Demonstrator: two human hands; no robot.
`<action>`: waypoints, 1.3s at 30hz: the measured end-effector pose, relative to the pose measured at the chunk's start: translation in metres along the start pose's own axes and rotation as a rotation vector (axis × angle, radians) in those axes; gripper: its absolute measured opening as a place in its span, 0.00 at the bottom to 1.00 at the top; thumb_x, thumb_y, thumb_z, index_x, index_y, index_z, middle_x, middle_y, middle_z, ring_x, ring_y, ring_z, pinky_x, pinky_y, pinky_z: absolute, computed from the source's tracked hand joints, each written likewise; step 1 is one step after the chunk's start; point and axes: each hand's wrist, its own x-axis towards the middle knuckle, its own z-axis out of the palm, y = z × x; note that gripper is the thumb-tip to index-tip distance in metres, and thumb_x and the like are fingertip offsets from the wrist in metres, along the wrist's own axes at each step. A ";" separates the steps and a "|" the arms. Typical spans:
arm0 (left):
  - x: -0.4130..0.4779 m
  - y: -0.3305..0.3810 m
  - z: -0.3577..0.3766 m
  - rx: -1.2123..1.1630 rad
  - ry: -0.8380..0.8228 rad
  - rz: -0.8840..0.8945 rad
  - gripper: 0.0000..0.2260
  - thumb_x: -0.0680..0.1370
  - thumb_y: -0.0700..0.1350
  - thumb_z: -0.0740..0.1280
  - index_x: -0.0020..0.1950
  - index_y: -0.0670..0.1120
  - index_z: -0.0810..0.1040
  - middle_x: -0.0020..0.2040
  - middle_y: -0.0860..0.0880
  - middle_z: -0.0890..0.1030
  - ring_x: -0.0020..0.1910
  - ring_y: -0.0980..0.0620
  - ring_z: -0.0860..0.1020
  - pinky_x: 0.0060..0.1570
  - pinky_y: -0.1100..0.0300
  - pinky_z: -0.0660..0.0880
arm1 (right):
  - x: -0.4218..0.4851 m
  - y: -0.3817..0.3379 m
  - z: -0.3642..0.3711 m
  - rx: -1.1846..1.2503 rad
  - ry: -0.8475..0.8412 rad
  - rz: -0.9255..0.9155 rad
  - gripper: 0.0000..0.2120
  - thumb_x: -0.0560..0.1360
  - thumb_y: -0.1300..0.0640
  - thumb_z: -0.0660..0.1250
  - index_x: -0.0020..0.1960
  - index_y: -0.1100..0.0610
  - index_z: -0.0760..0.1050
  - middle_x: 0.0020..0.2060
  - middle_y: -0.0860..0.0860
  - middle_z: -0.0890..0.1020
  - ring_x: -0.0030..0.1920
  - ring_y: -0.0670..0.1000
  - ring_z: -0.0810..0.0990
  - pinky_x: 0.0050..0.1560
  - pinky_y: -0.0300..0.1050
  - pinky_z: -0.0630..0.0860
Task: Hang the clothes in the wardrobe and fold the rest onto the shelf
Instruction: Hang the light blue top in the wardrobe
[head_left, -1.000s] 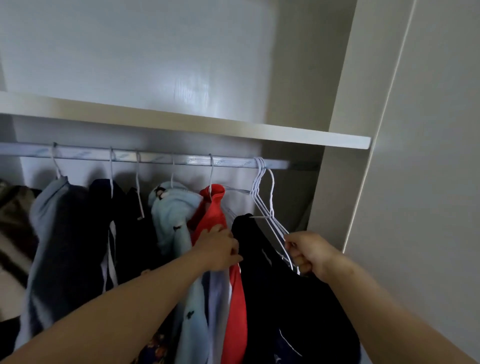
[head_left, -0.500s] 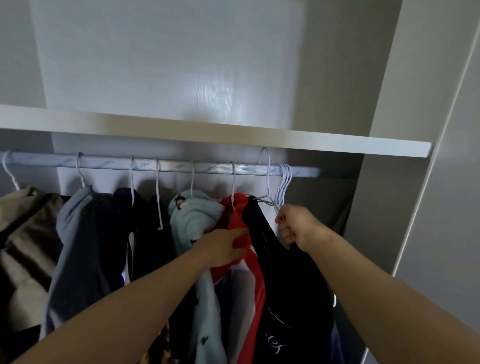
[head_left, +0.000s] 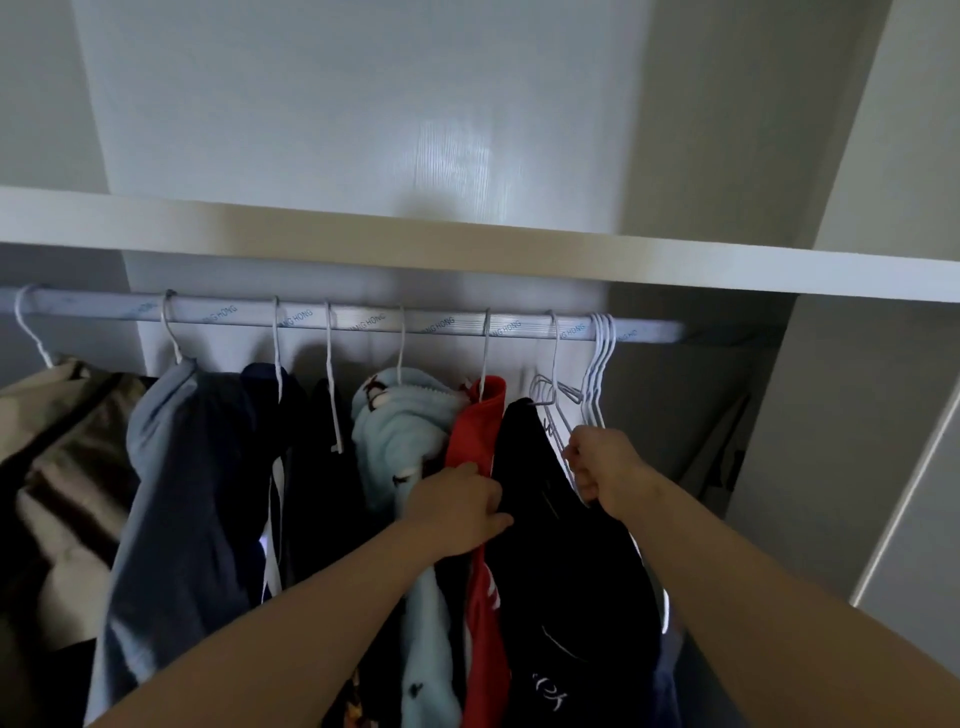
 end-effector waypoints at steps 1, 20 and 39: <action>-0.001 0.000 0.000 -0.049 0.019 0.006 0.12 0.76 0.56 0.63 0.51 0.49 0.78 0.52 0.47 0.75 0.54 0.48 0.75 0.48 0.59 0.69 | 0.001 0.001 0.001 0.005 0.011 -0.002 0.13 0.73 0.67 0.53 0.31 0.59 0.63 0.12 0.48 0.61 0.13 0.45 0.55 0.18 0.30 0.51; -0.032 0.010 0.031 -0.657 0.248 -0.131 0.06 0.73 0.45 0.69 0.49 0.51 0.78 0.49 0.52 0.68 0.44 0.59 0.70 0.46 0.73 0.65 | -0.003 0.051 0.021 -0.289 0.202 -0.291 0.05 0.76 0.59 0.58 0.45 0.57 0.72 0.44 0.58 0.79 0.45 0.58 0.78 0.47 0.50 0.75; -0.151 0.048 0.050 -1.322 0.039 -0.418 0.09 0.77 0.39 0.62 0.39 0.50 0.76 0.35 0.53 0.77 0.30 0.59 0.73 0.29 0.71 0.71 | -0.146 0.147 0.012 0.238 0.284 -0.035 0.07 0.76 0.62 0.60 0.39 0.56 0.72 0.33 0.50 0.75 0.31 0.47 0.71 0.30 0.39 0.69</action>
